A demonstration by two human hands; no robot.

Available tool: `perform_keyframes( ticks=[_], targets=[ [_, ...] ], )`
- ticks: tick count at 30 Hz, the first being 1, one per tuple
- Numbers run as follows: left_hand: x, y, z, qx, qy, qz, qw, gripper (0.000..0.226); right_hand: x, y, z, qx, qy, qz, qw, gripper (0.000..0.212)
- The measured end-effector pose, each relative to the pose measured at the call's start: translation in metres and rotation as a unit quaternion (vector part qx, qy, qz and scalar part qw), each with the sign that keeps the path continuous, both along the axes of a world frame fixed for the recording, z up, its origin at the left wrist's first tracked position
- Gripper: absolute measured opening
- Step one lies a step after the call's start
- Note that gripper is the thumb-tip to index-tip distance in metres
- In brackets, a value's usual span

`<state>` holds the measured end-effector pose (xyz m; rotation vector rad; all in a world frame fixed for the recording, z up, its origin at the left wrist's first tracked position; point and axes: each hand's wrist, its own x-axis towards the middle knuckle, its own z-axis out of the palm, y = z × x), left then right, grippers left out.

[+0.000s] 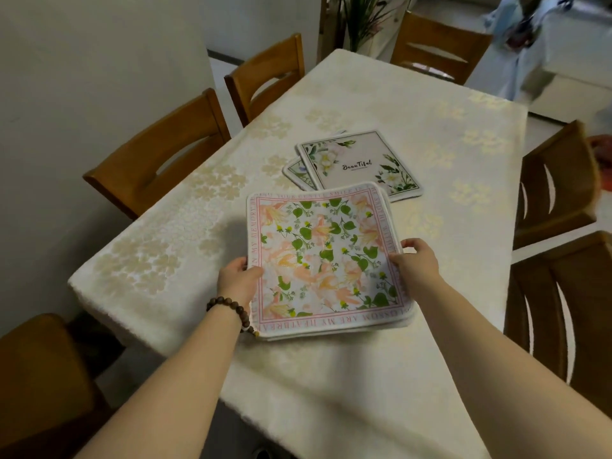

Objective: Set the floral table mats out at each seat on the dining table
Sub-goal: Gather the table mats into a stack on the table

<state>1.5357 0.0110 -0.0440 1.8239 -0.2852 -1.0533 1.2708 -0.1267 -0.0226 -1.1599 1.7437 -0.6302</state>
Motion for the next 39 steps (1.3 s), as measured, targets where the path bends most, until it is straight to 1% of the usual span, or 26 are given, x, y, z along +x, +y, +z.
perform_keyframes(
  ticks=[3, 7, 12, 15, 20, 23, 26, 29, 31, 33, 36, 39],
  targets=[
    [-0.013, -0.045, 0.000, -0.008, 0.009, 0.022, 1.000, 0.021, -0.008, -0.051, 0.005, -0.013, -0.004, 0.012, 1.000, 0.022],
    [-0.029, -0.105, -0.003, -0.008, -0.001, 0.042, 0.999, 0.020, -0.015, -0.125, 0.007, -0.028, 0.000, 0.034, 0.999, 0.020],
    [-0.040, -0.173, -0.011, -0.015, -0.012, 0.069, 0.997, 0.018, -0.008, -0.212, 0.006, -0.048, 0.018, 0.067, 0.996, 0.026],
    [-0.038, -0.214, -0.014, -0.020, -0.035, 0.069, 0.997, 0.017, -0.001, -0.257, -0.001, -0.053, 0.018, 0.066, 0.996, 0.023],
    [-0.032, -0.275, -0.024, -0.024, -0.043, 0.079, 0.996, 0.016, 0.011, -0.323, -0.011, -0.060, 0.019, 0.063, 0.996, 0.022],
    [-0.029, -0.304, -0.034, -0.018, -0.059, 0.070, 0.996, 0.014, 0.019, -0.356, -0.019, -0.066, 0.039, 0.069, 0.995, 0.021],
    [-0.024, -0.327, -0.044, -0.004, -0.090, 0.052, 0.995, 0.011, 0.026, -0.383, -0.035, -0.062, 0.055, 0.073, 0.994, 0.021],
    [-0.022, -0.340, -0.054, 0.023, -0.125, 0.017, 0.992, 0.018, 0.029, -0.397, -0.058, -0.038, 0.072, 0.072, 0.994, 0.020],
    [-0.024, -0.342, -0.058, 0.031, -0.146, 0.017, 0.989, 0.022, 0.029, -0.401, -0.071, -0.026, 0.088, 0.076, 0.993, 0.022],
    [-0.026, -0.342, -0.059, 0.042, -0.169, 0.019, 0.985, 0.021, 0.030, -0.405, -0.079, -0.026, 0.113, 0.081, 0.990, 0.026],
    [-0.025, -0.341, -0.061, 0.039, -0.174, 0.017, 0.984, 0.012, 0.031, -0.408, -0.080, -0.022, 0.154, 0.102, 0.982, 0.035],
    [-0.018, -0.344, -0.056, 0.029, -0.155, 0.049, 0.986, 0.014, 0.028, -0.407, -0.077, -0.006, 0.143, 0.117, 0.983, 0.041]
  ],
)
